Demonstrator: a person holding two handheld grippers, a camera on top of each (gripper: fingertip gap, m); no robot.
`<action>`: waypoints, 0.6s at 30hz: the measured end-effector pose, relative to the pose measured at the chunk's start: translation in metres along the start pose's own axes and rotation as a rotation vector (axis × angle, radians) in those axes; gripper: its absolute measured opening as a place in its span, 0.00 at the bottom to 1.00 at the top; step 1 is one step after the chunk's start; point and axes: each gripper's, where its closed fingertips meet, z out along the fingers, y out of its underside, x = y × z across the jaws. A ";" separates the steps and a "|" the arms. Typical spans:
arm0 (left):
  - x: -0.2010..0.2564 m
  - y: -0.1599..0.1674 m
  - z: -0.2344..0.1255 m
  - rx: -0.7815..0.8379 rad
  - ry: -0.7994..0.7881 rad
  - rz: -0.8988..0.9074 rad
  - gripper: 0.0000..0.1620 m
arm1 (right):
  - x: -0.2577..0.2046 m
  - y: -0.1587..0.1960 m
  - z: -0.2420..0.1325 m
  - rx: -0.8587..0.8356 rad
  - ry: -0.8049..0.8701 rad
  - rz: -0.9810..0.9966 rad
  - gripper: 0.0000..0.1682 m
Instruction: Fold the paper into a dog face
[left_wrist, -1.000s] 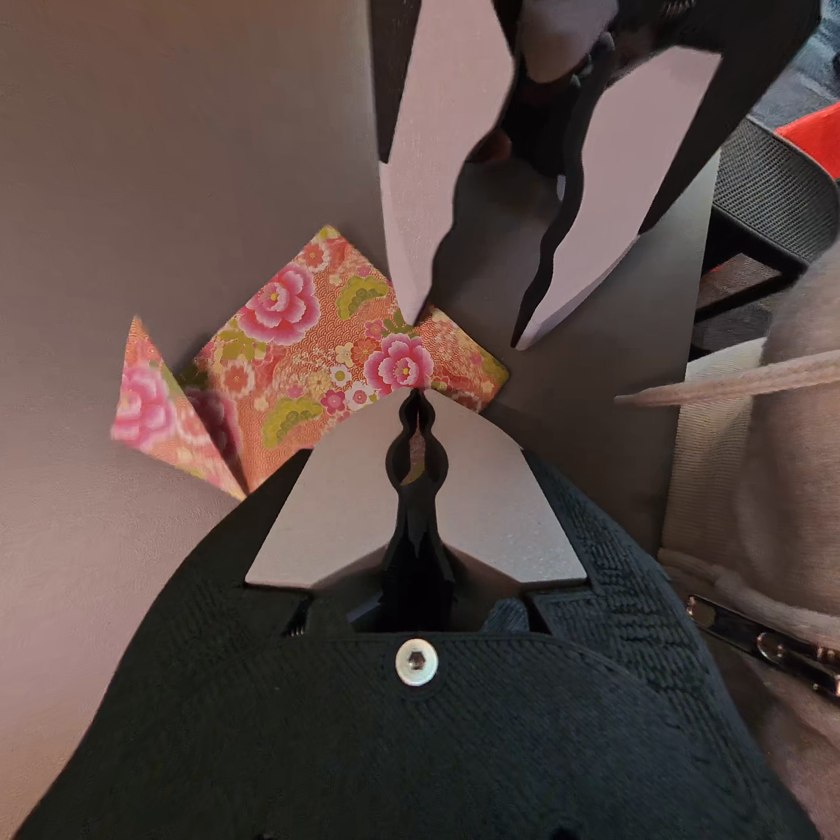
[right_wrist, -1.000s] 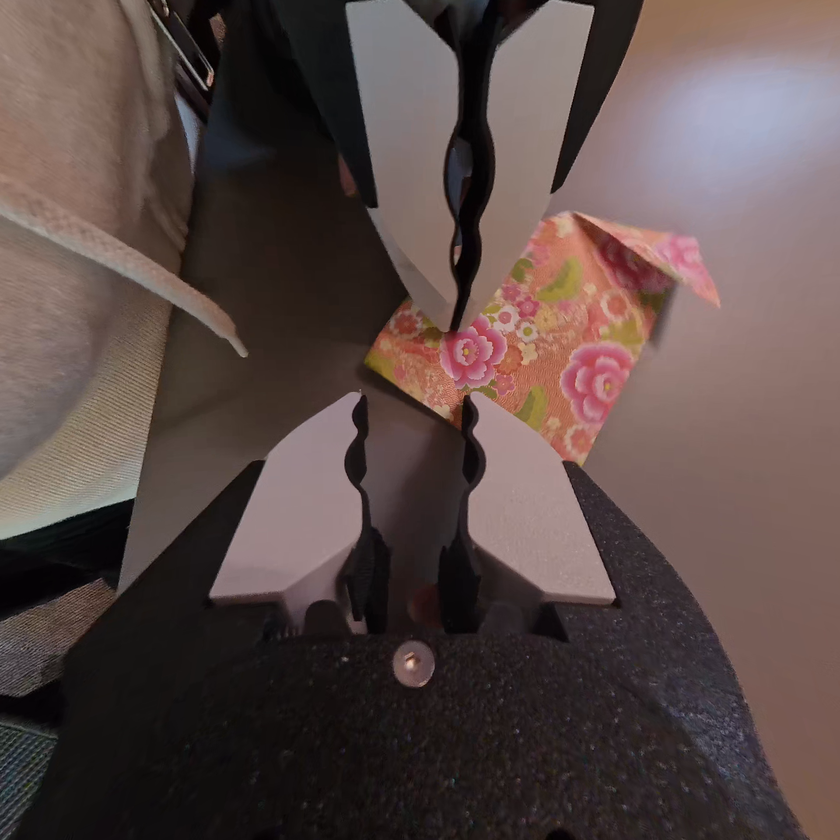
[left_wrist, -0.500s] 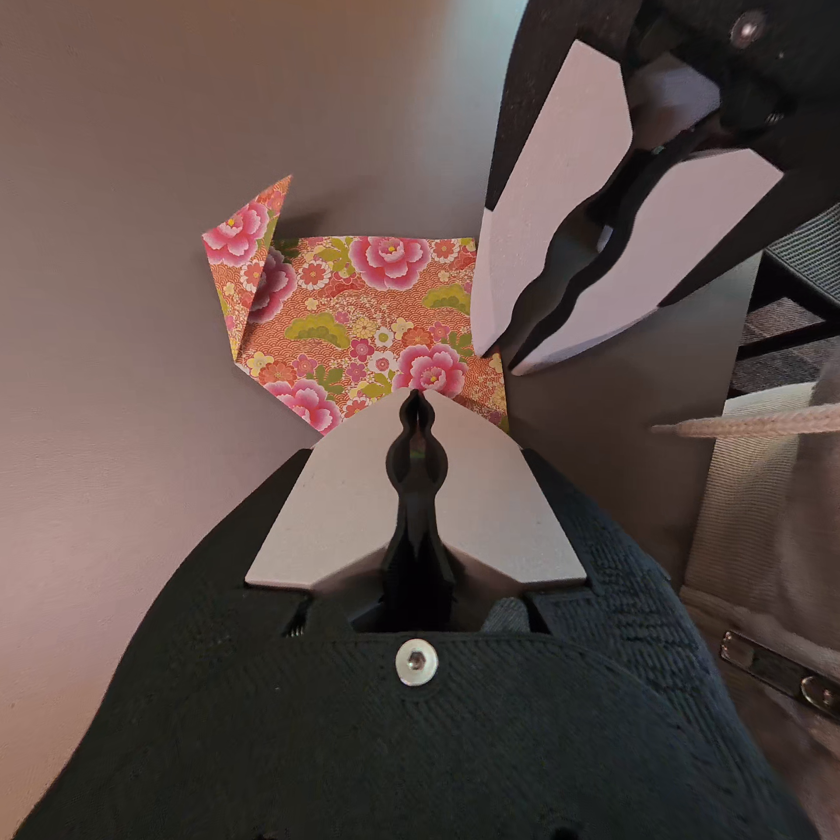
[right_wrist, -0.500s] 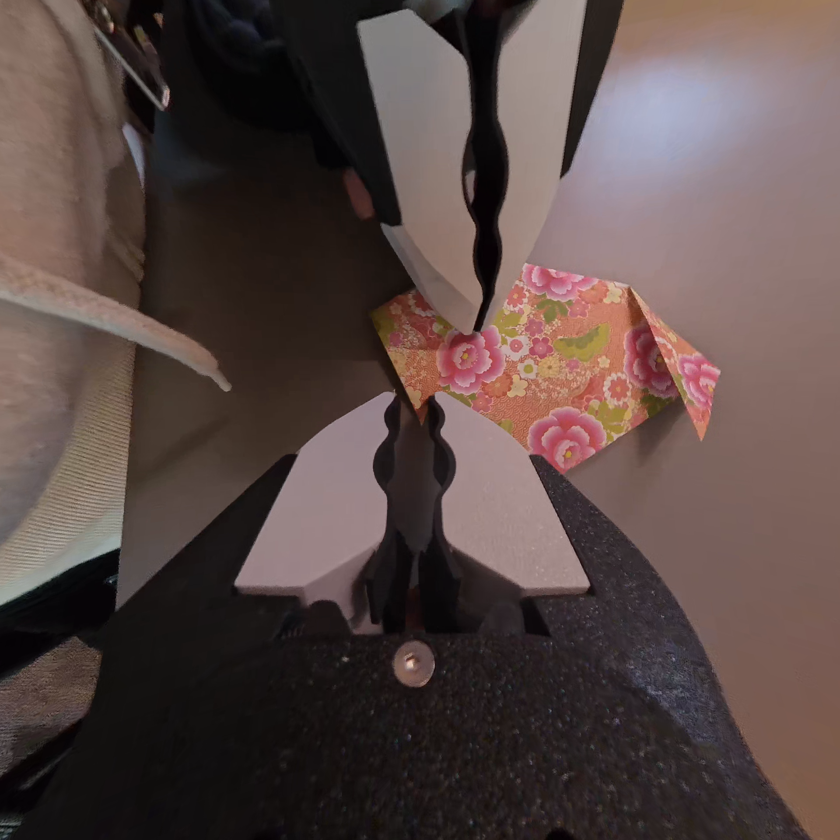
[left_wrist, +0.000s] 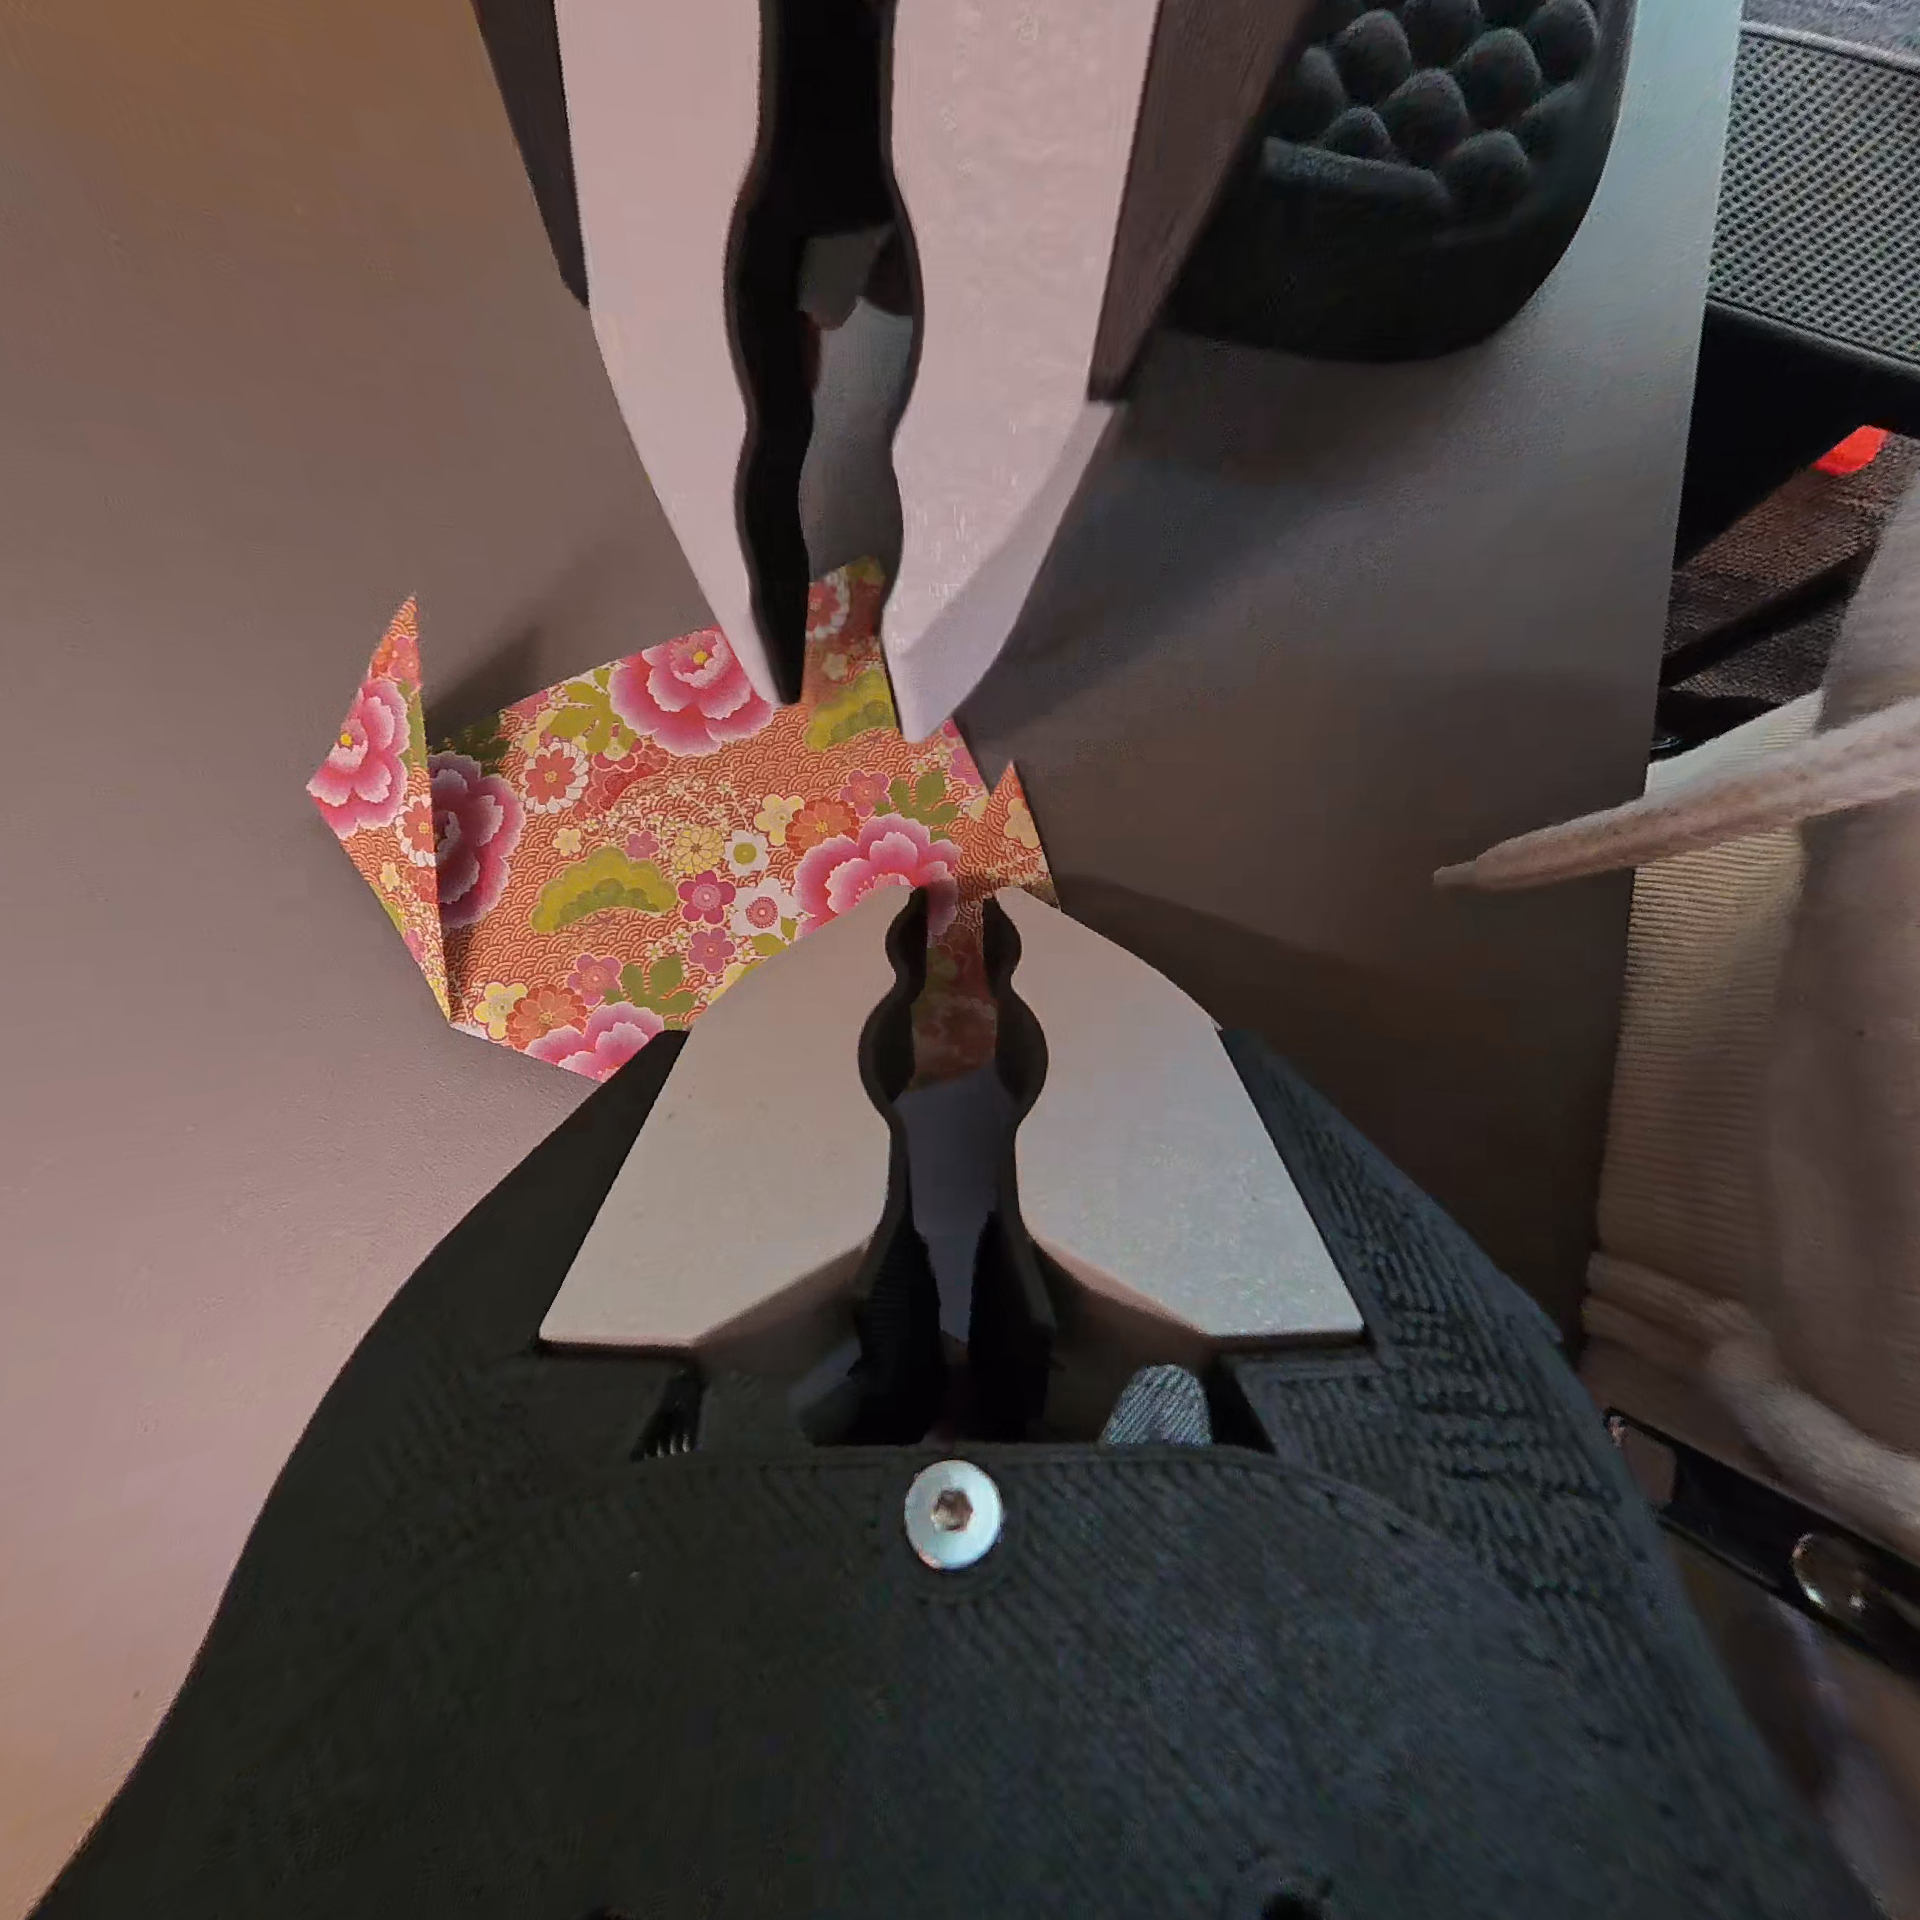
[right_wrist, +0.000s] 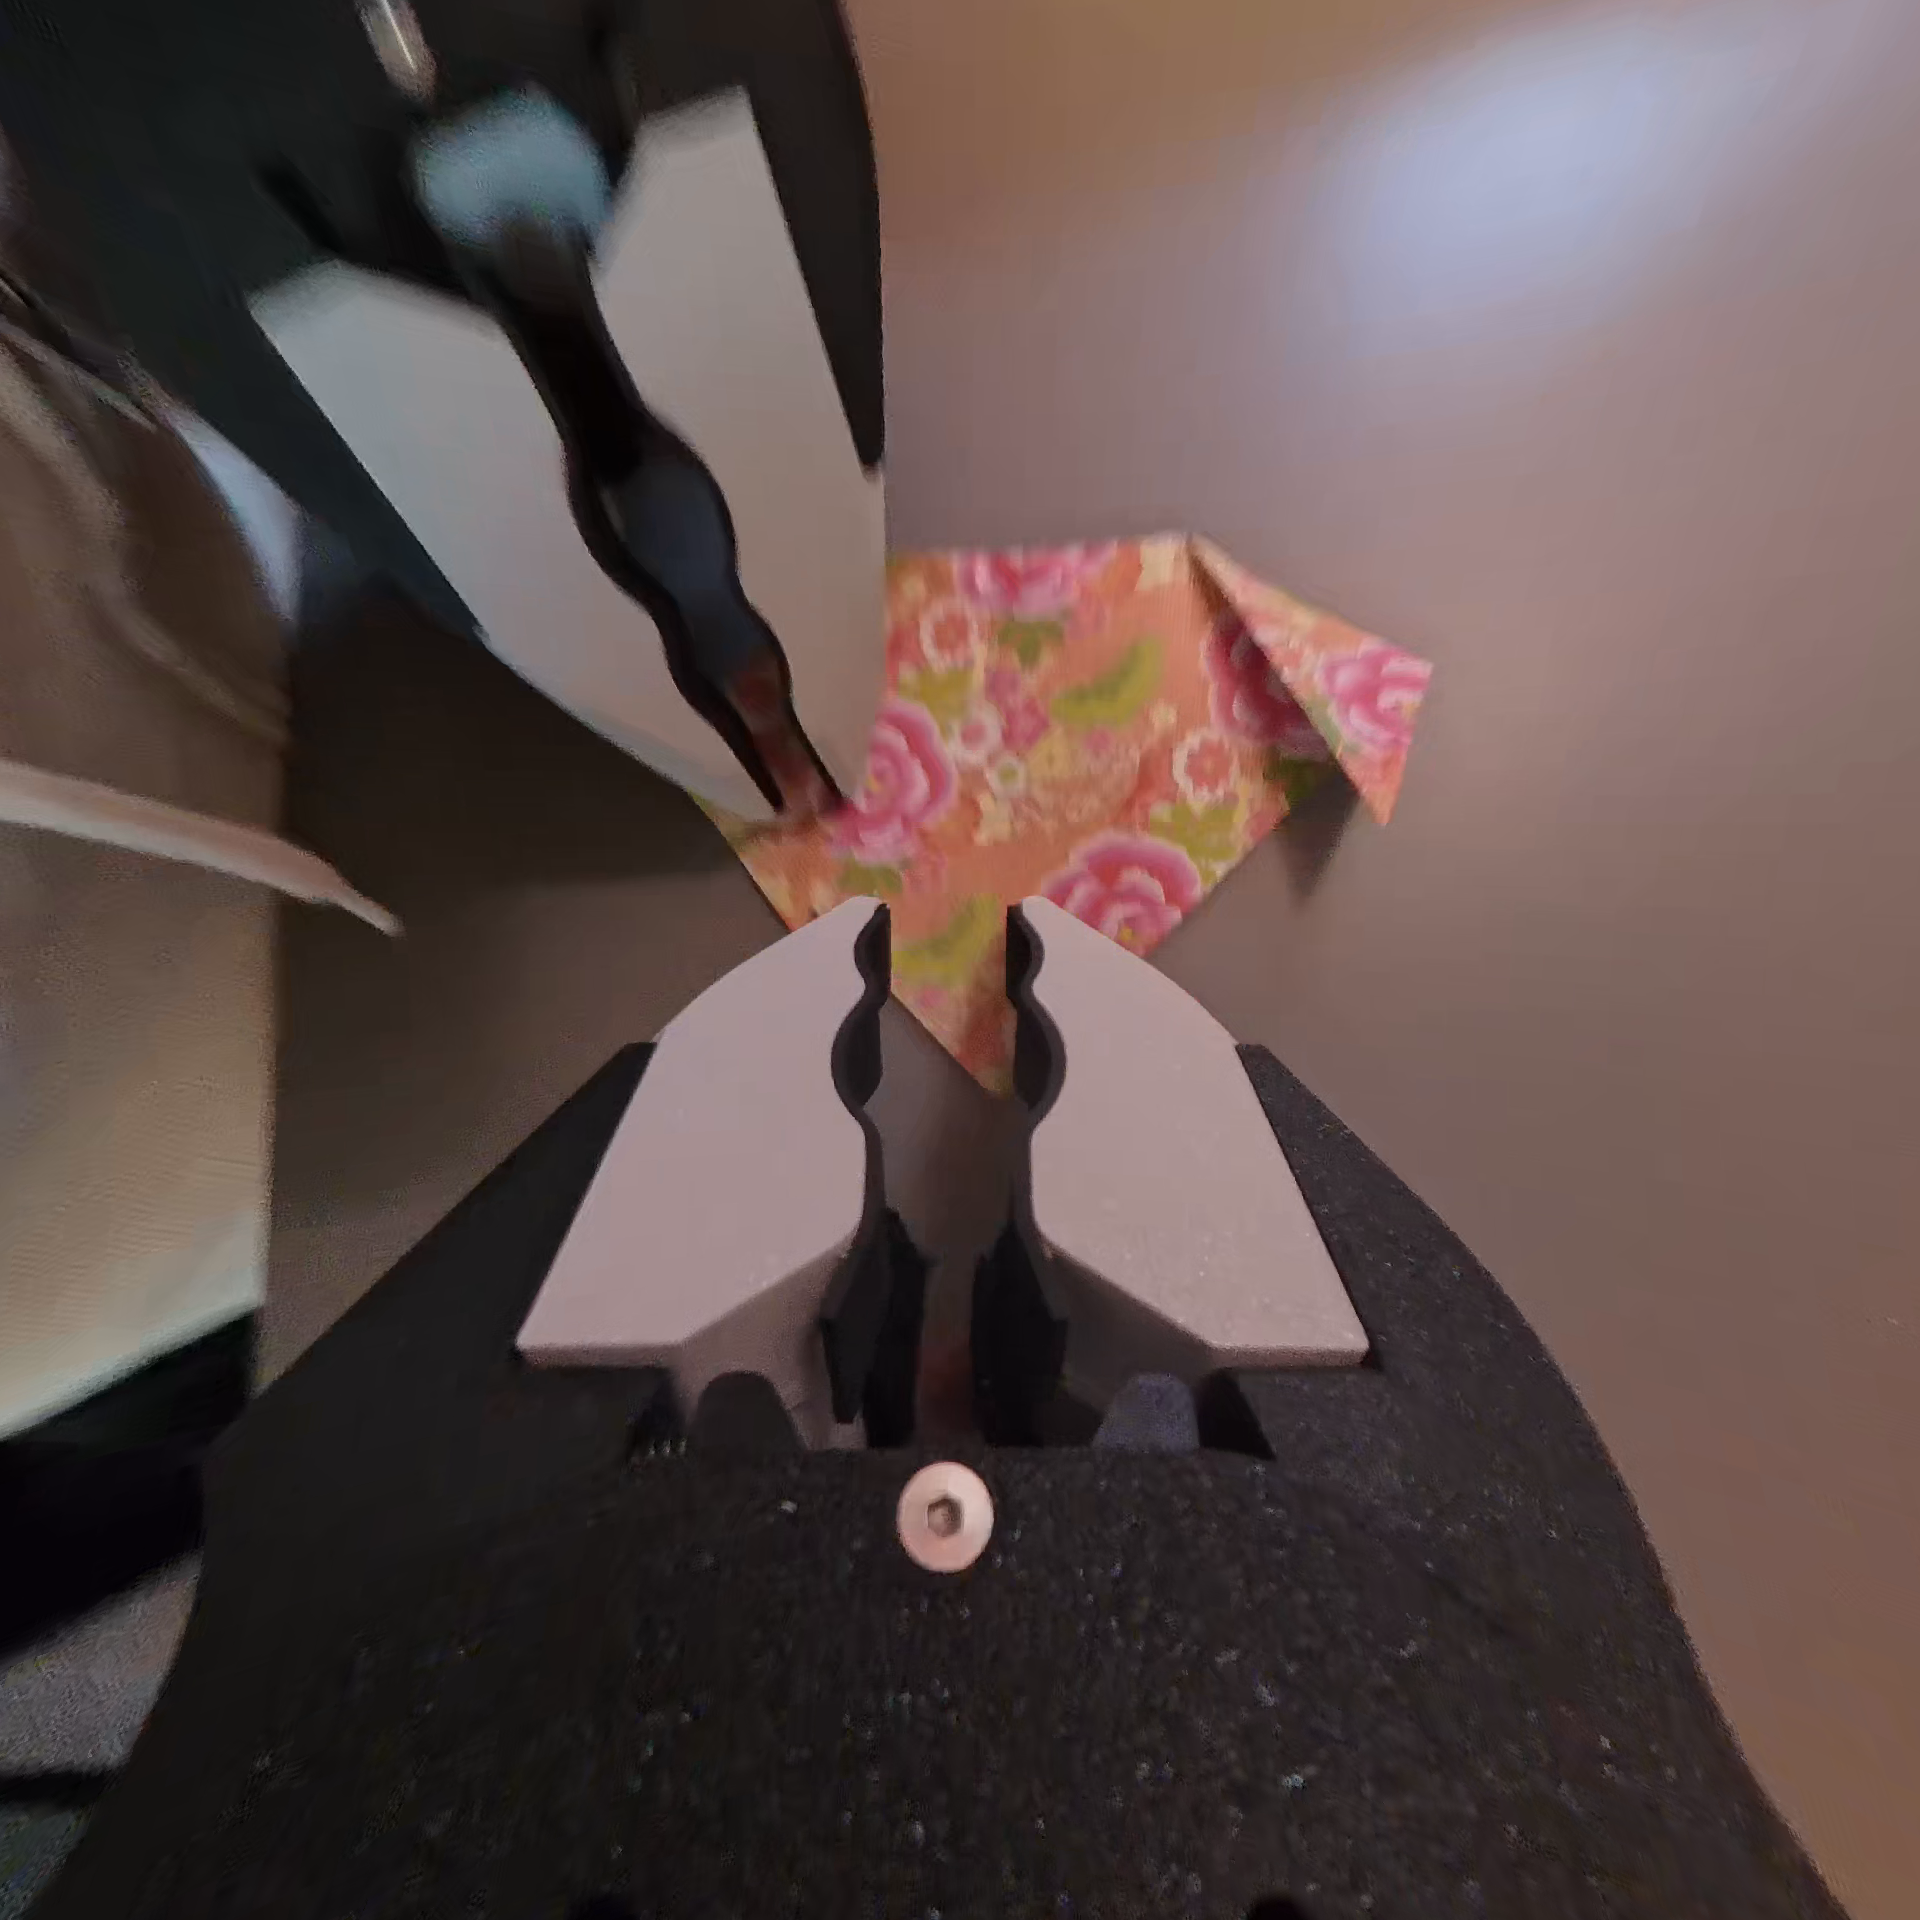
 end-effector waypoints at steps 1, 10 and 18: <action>0.001 0.001 -0.001 -0.003 0.007 0.000 0.06 | 0.003 0.002 0.001 -0.023 0.035 -0.056 0.11; 0.003 0.005 -0.004 -0.014 0.074 0.007 0.05 | 0.008 0.004 0.001 -0.016 0.063 -0.194 0.13; 0.003 0.007 -0.007 -0.030 0.146 0.016 0.03 | 0.008 0.004 0.001 -0.008 0.049 -0.204 0.13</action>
